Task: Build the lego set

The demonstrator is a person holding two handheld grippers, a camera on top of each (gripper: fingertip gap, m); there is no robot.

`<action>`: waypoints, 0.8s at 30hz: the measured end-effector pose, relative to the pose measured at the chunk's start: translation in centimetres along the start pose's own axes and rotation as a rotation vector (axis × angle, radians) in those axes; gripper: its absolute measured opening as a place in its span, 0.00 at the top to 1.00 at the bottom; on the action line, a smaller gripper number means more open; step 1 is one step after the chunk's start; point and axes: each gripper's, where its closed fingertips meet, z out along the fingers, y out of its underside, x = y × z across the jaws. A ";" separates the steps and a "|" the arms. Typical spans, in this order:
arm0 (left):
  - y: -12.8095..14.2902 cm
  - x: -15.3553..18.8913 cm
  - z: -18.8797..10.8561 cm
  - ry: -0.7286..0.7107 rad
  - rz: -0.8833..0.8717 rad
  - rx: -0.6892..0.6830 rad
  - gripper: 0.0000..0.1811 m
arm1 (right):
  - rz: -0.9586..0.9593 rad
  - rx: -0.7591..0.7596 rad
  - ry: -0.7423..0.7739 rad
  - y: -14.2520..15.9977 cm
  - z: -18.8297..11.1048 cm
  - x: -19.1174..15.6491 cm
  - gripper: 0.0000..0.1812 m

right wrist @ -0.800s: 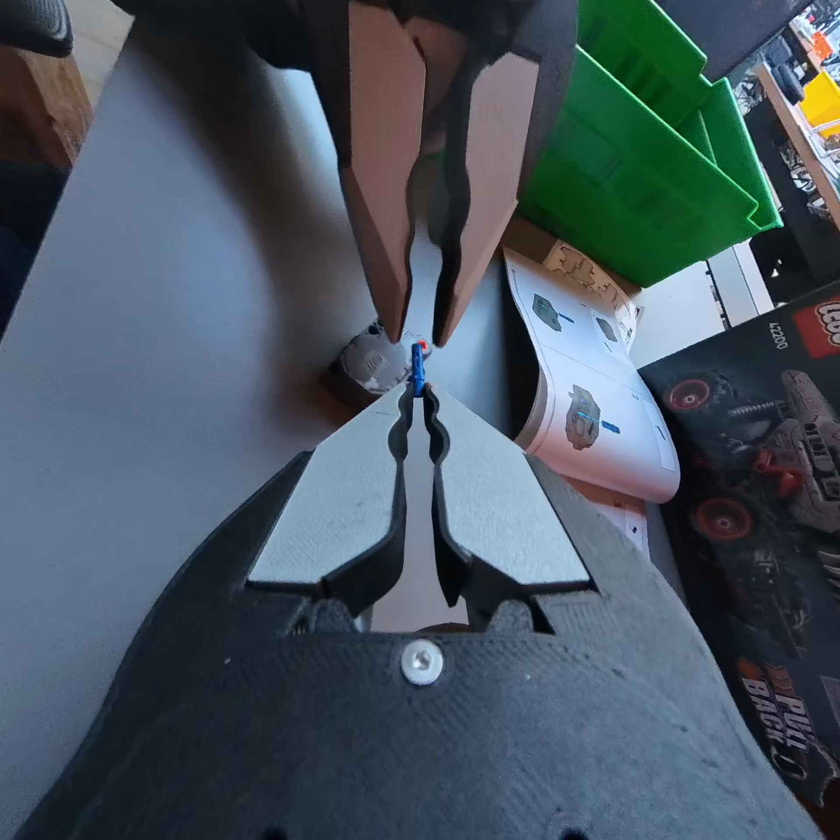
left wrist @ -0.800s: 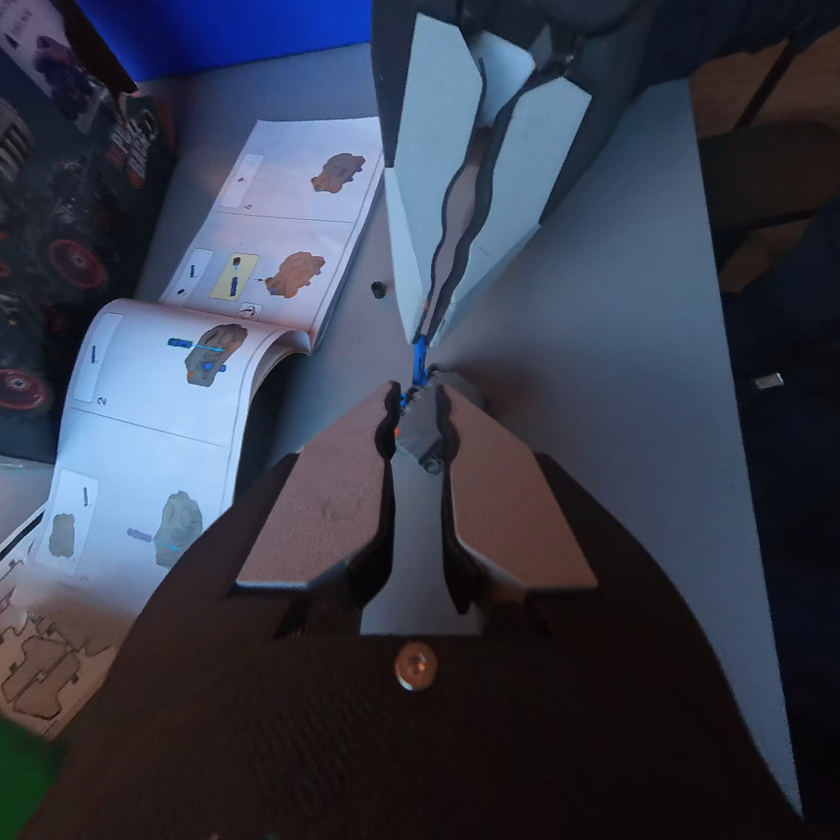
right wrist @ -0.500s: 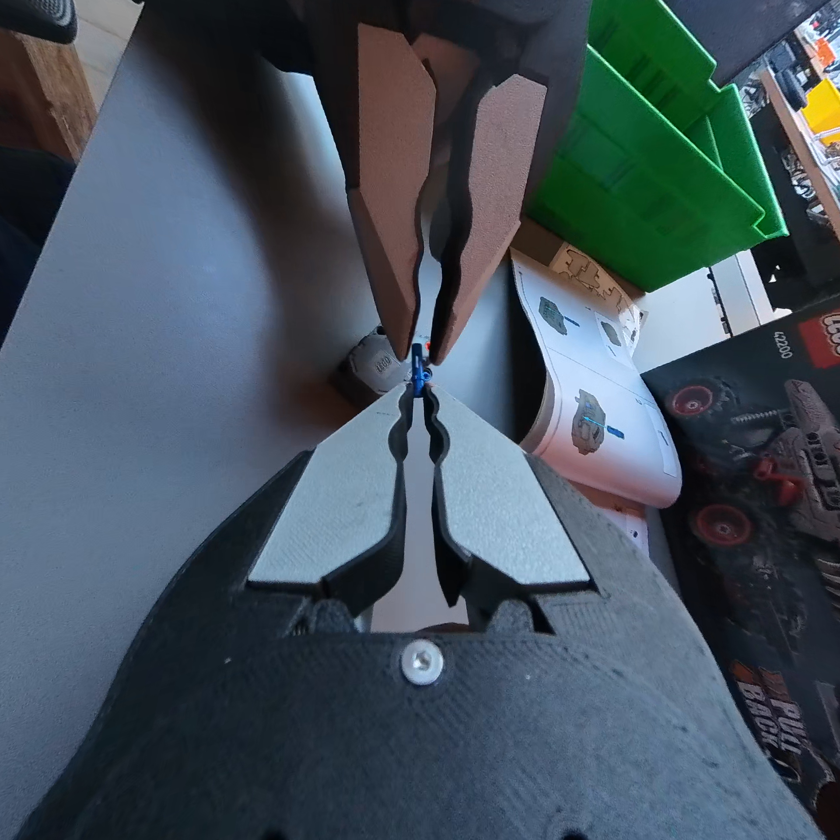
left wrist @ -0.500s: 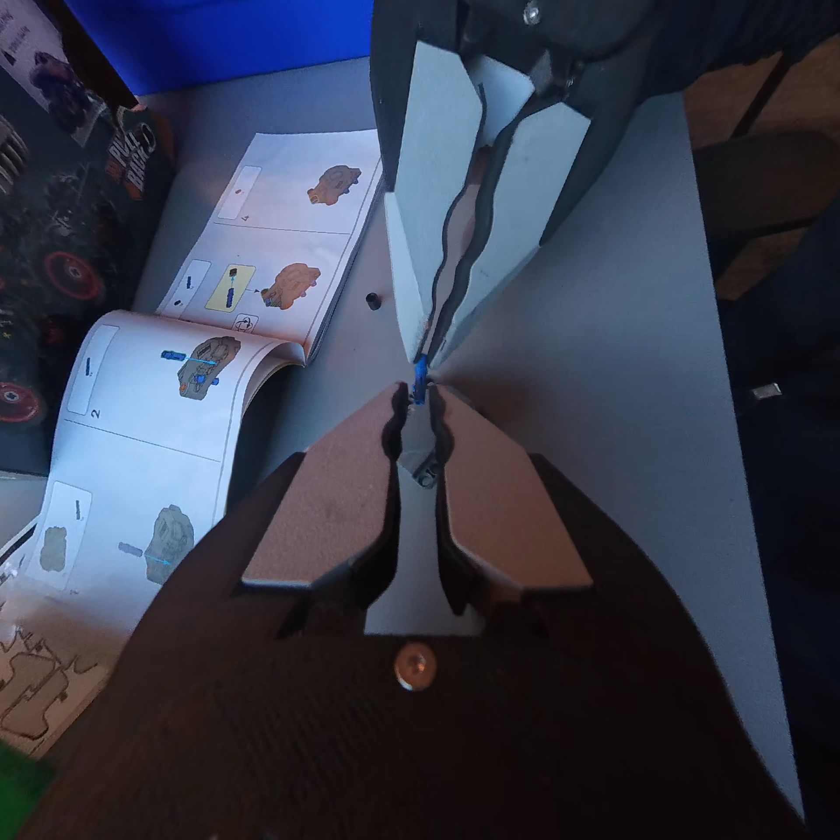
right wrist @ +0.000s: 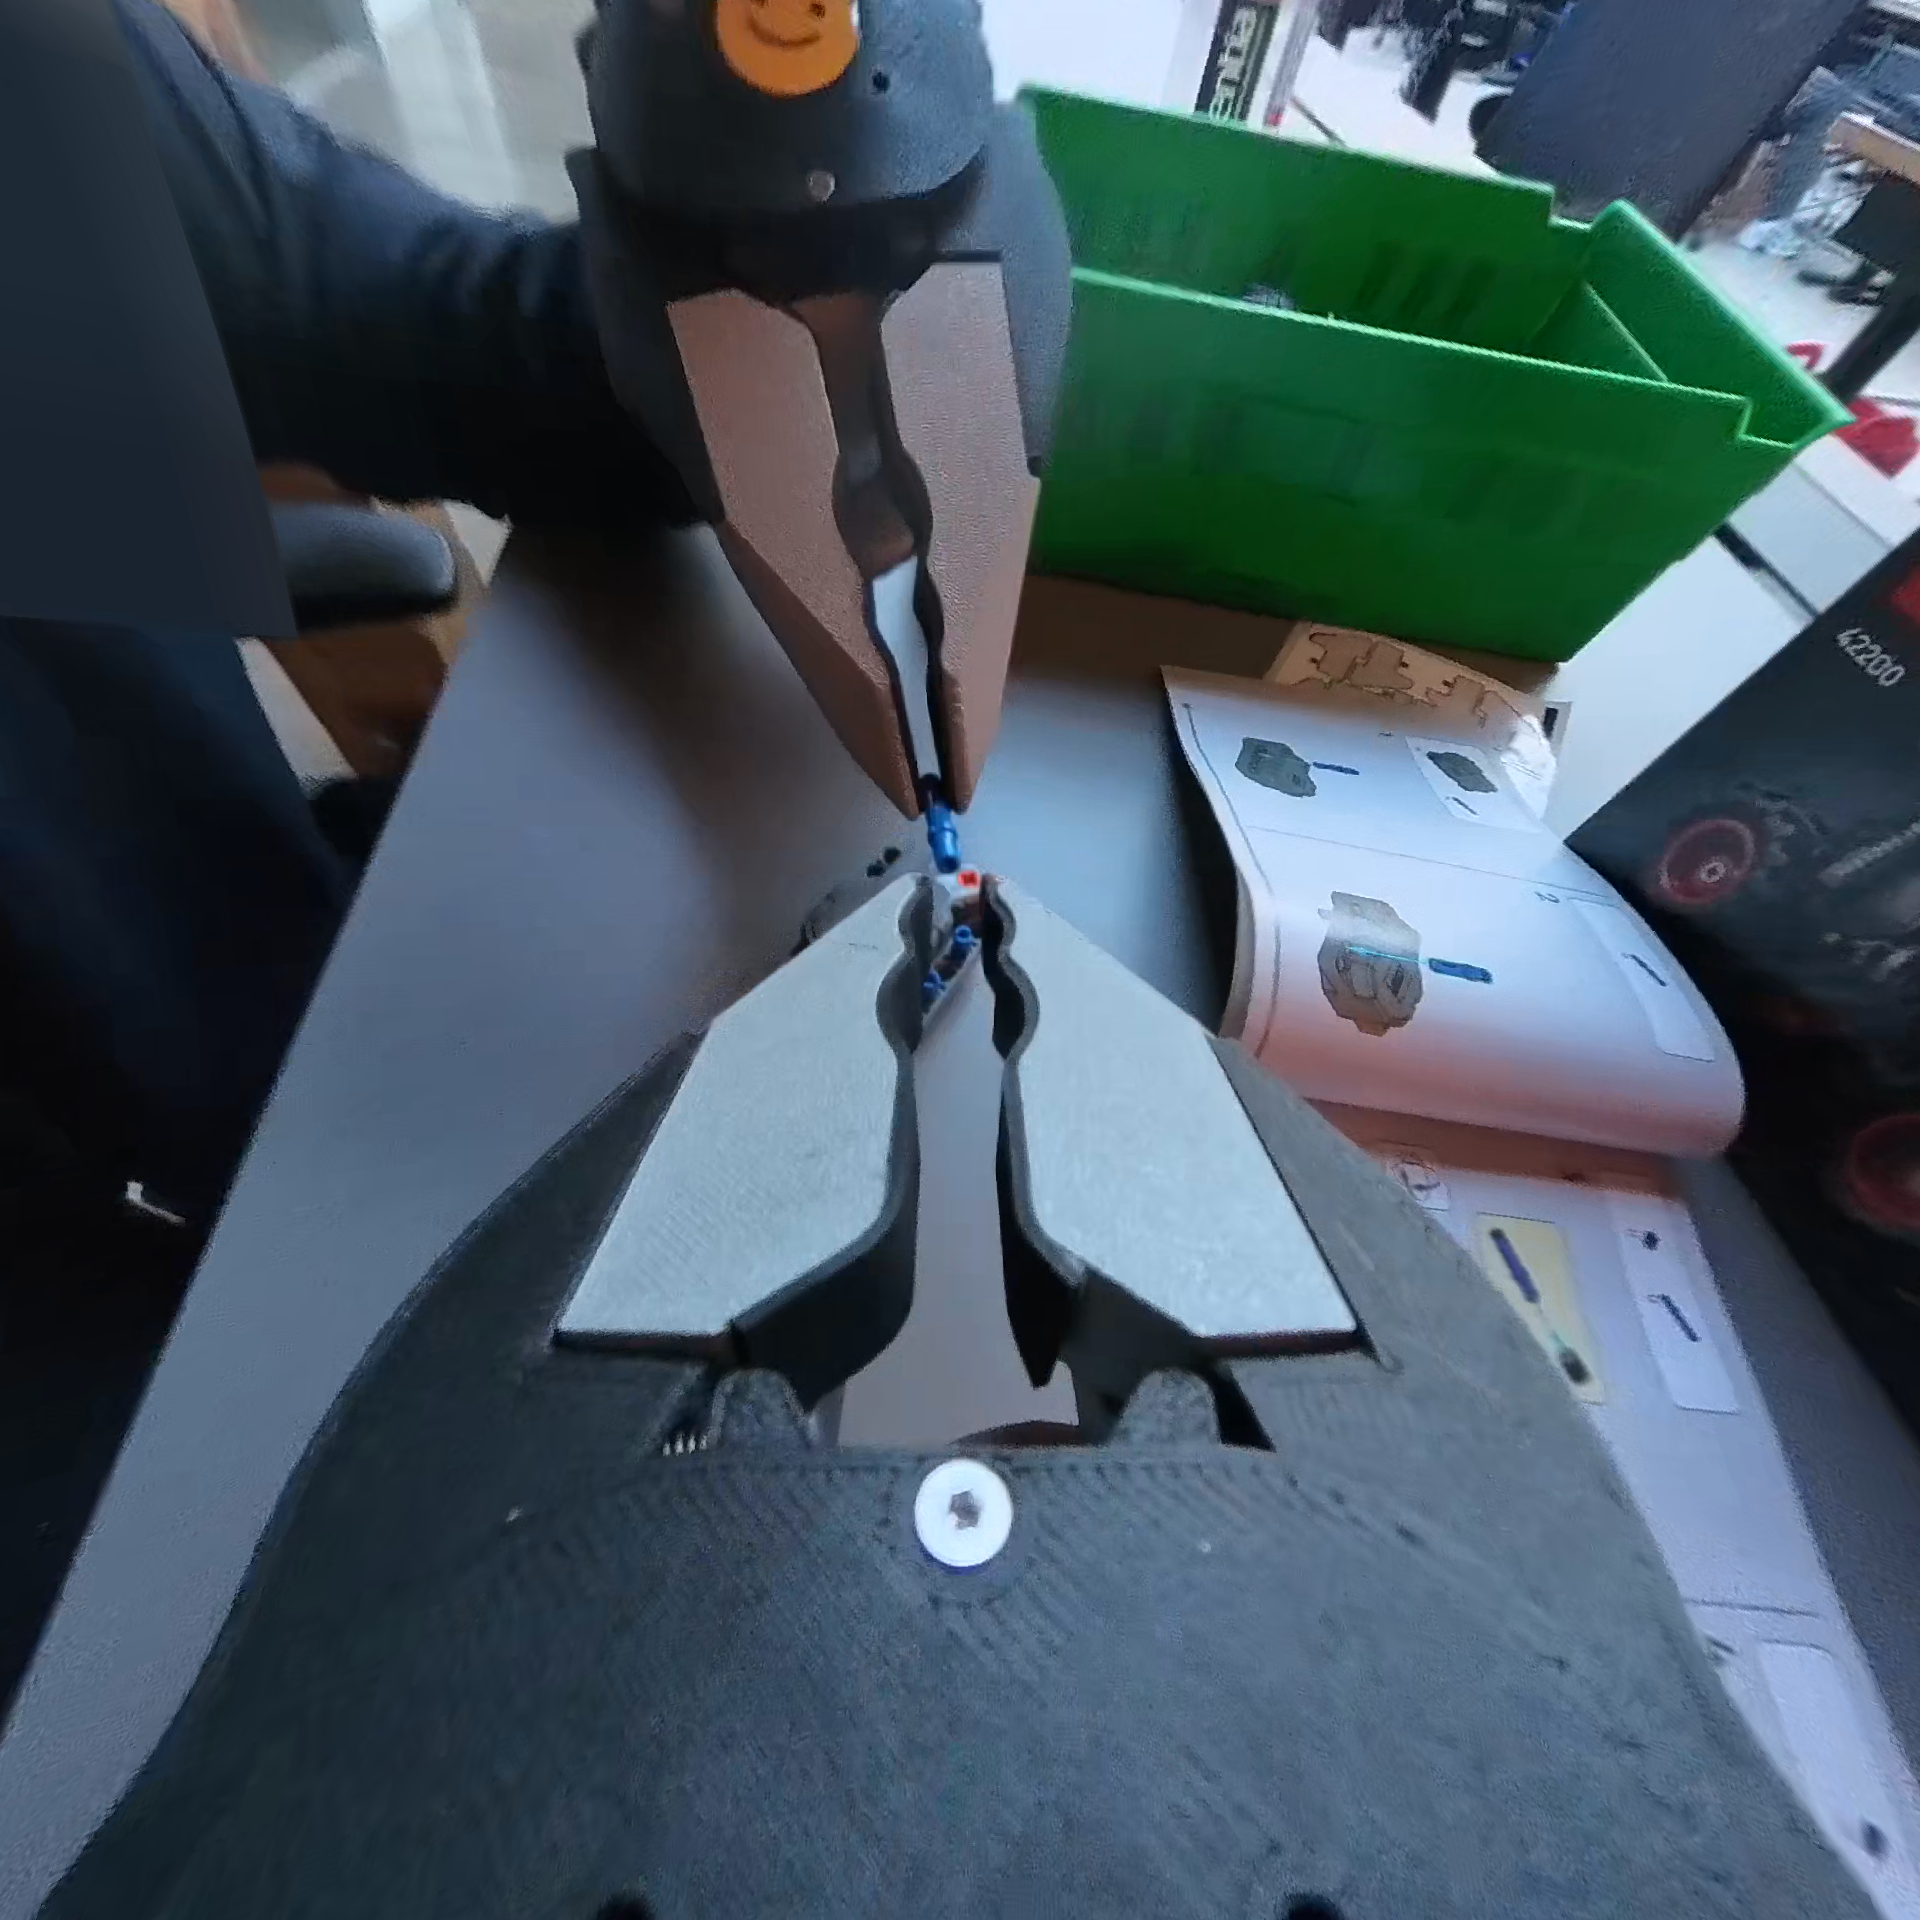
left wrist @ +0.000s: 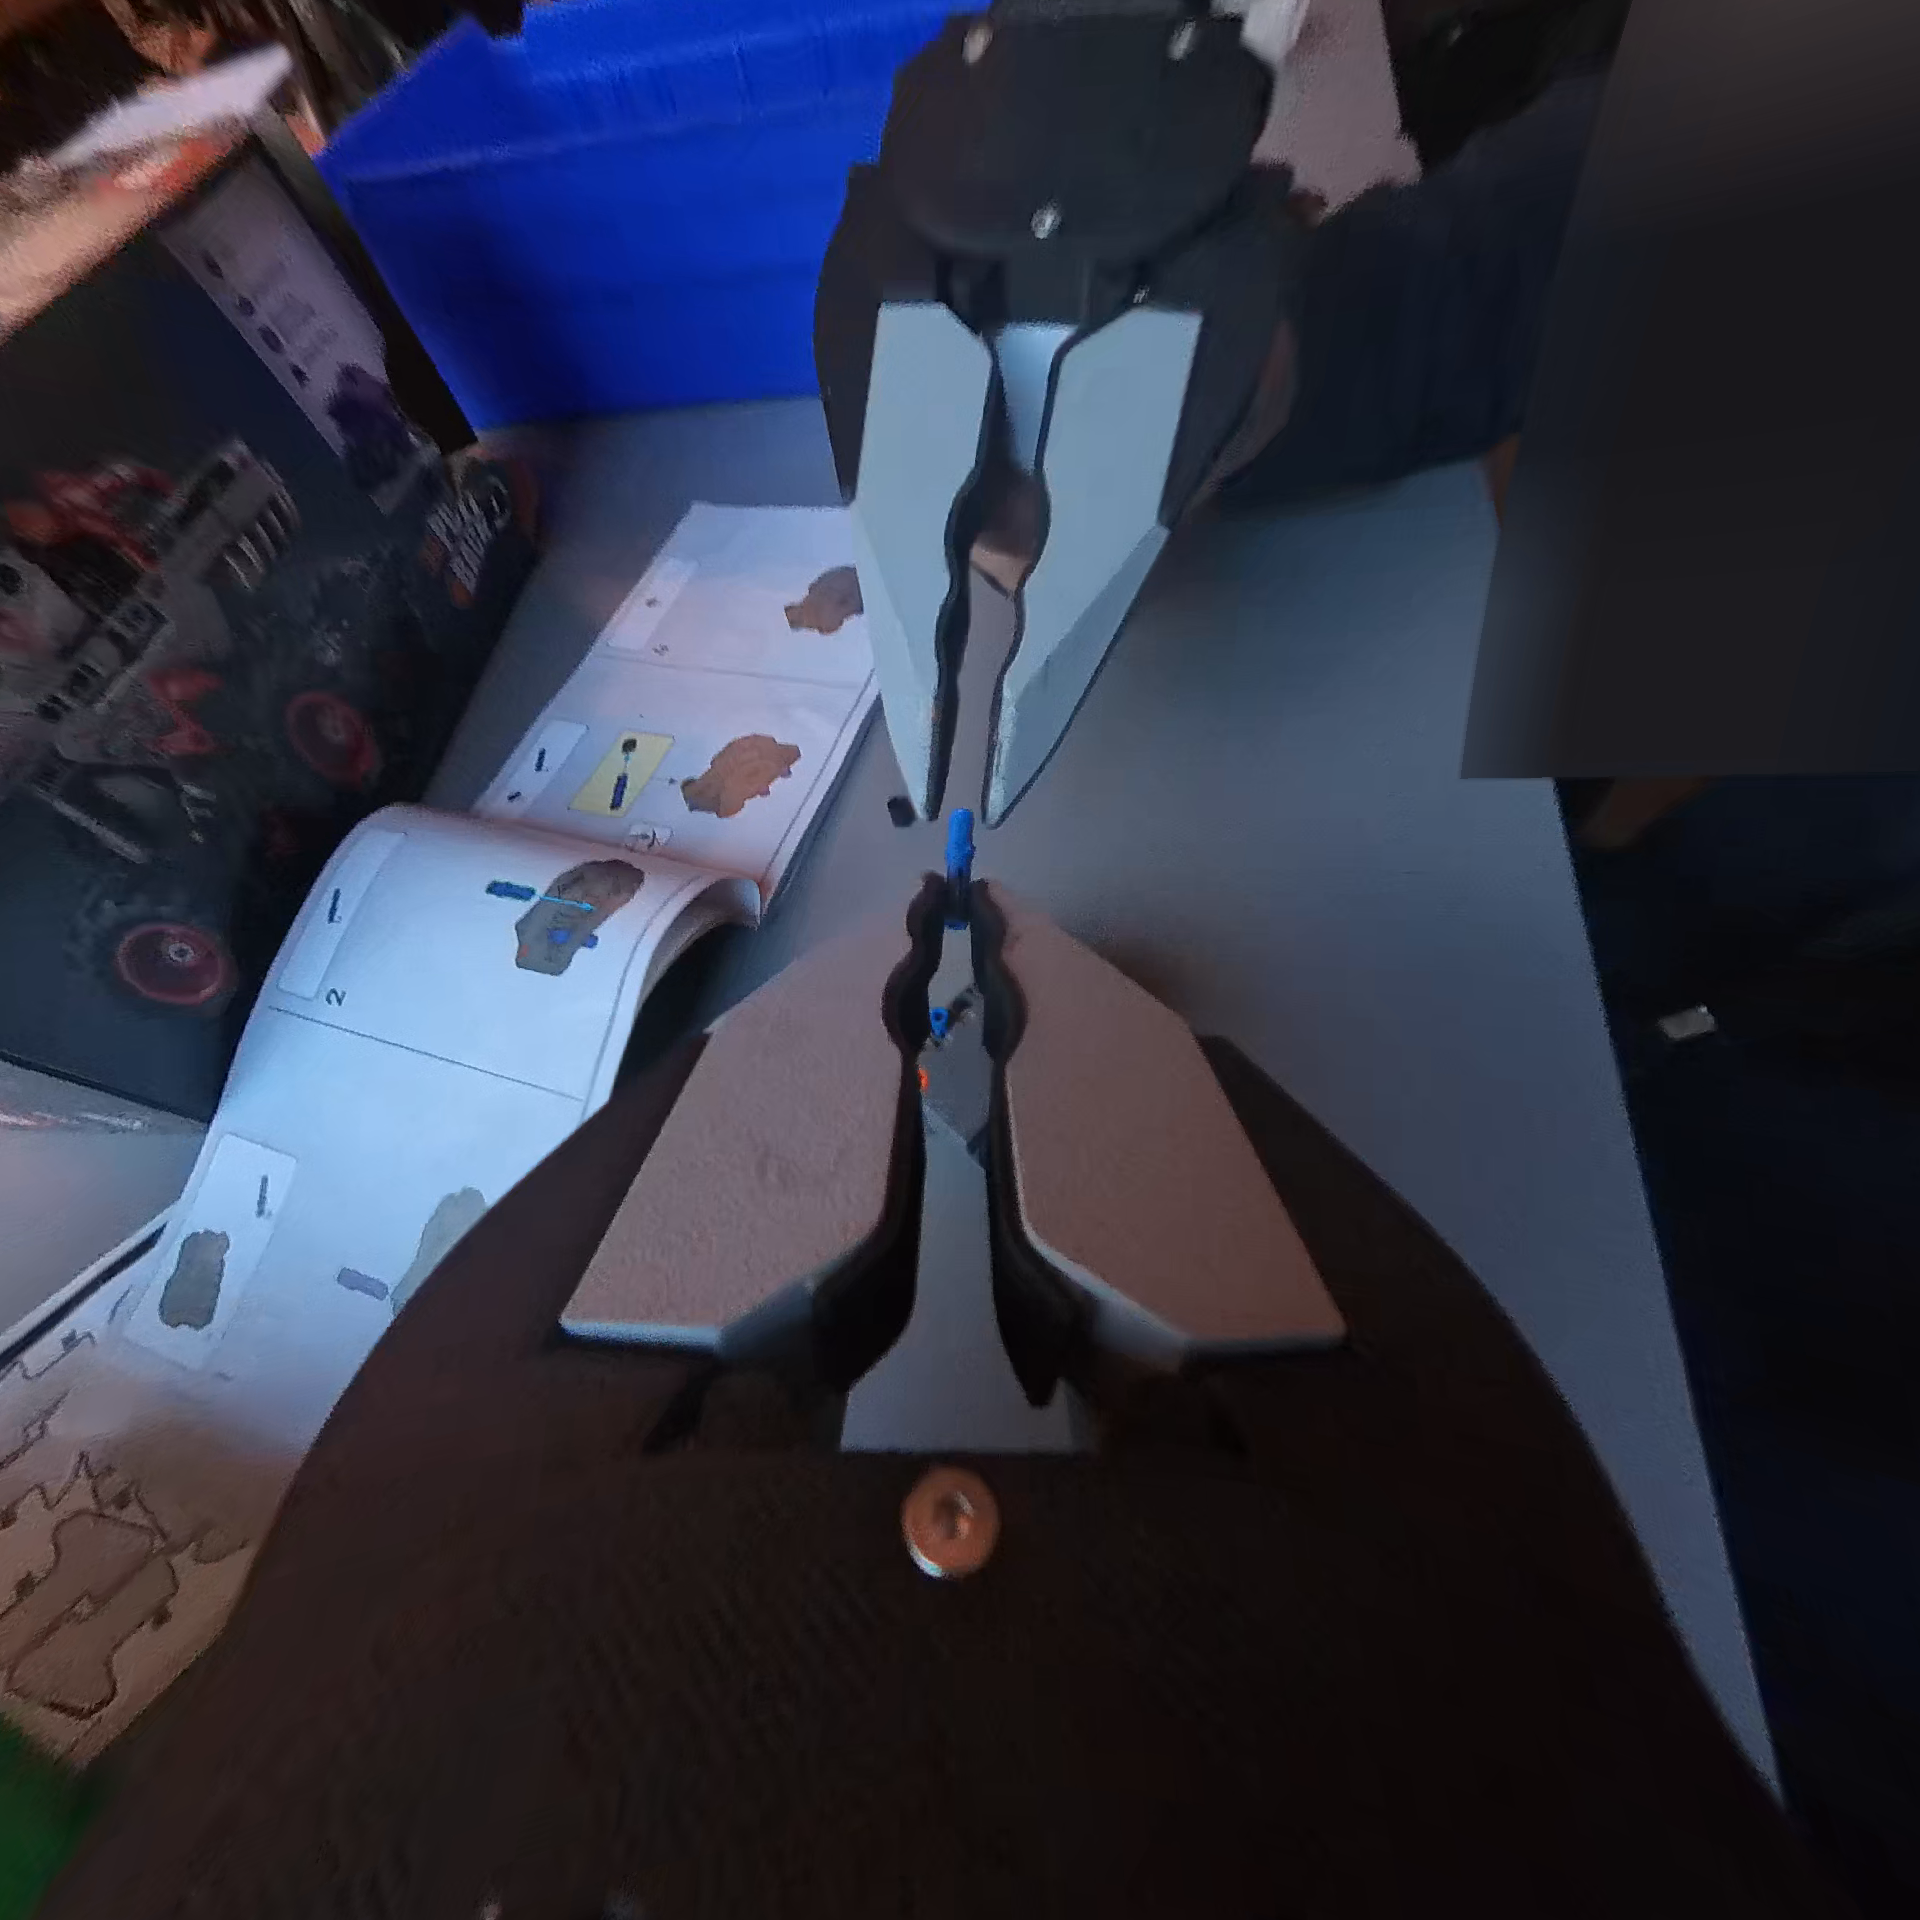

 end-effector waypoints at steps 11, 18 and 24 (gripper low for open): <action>-2.3 0.6 -0.8 0.014 0.013 0.126 0.99 | 0.195 0.193 -0.169 -2.8 -0.5 -1.1 0.98; -1.9 0.6 -0.6 0.034 -0.030 0.108 0.99 | 0.174 0.187 -0.145 -2.7 -0.5 -0.9 0.99; -1.7 0.6 -0.4 0.034 -0.039 0.095 0.99 | 0.166 0.185 -0.131 -2.6 -0.4 -0.8 0.99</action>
